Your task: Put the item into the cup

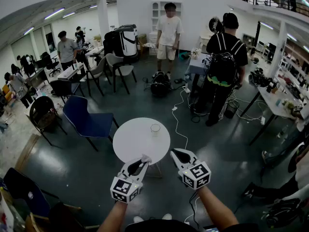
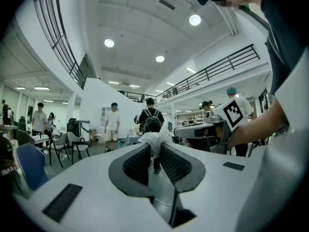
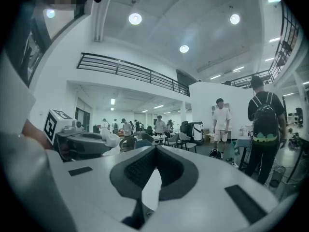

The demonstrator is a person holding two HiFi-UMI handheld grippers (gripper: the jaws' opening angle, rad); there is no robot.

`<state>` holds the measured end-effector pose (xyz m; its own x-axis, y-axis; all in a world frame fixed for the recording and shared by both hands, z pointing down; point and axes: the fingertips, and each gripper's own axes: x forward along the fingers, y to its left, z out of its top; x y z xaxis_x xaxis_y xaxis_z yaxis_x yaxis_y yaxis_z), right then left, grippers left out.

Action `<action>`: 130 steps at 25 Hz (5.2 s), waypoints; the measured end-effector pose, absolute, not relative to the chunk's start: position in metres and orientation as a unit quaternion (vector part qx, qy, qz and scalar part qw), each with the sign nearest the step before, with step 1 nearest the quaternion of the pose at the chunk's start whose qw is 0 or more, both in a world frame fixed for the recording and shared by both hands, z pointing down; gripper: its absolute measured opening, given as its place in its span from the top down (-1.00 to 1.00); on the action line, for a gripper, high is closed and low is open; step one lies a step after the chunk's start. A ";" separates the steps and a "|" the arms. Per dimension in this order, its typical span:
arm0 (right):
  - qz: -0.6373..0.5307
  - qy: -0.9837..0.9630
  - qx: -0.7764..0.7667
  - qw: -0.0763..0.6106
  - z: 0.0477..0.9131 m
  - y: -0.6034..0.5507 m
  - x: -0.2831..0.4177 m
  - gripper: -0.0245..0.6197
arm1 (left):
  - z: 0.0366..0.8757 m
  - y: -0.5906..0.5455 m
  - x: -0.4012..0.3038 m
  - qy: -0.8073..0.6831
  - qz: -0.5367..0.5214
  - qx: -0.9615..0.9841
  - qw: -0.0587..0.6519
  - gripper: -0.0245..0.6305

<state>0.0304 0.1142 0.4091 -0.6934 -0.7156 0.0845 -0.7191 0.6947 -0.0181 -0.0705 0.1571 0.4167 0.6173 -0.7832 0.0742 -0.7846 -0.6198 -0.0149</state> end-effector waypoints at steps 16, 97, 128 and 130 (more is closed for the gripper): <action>0.026 -0.910 0.412 0.029 0.411 0.125 0.089 0.88 | 0.422 0.169 -0.013 -0.433 0.032 0.901 0.016 0.70; 0.065 -0.884 0.458 0.071 0.436 -0.207 -0.011 0.88 | 0.462 -0.173 -0.126 -0.396 0.032 0.913 0.089 0.70; 0.109 -0.868 0.473 0.106 0.507 -0.326 0.027 0.88 | 0.539 -0.295 -0.100 -0.380 0.086 0.912 0.131 0.70; 0.110 -0.870 0.468 0.109 0.513 -0.334 0.033 0.88 | 0.547 -0.301 -0.094 -0.384 0.092 0.909 0.132 0.70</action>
<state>0.0332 -0.3336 0.5134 -0.5381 -0.7902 0.2934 -0.8384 0.5376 -0.0897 -0.0939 -0.3014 0.5471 0.6885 -0.6737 0.2685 -0.7223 -0.6705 0.1696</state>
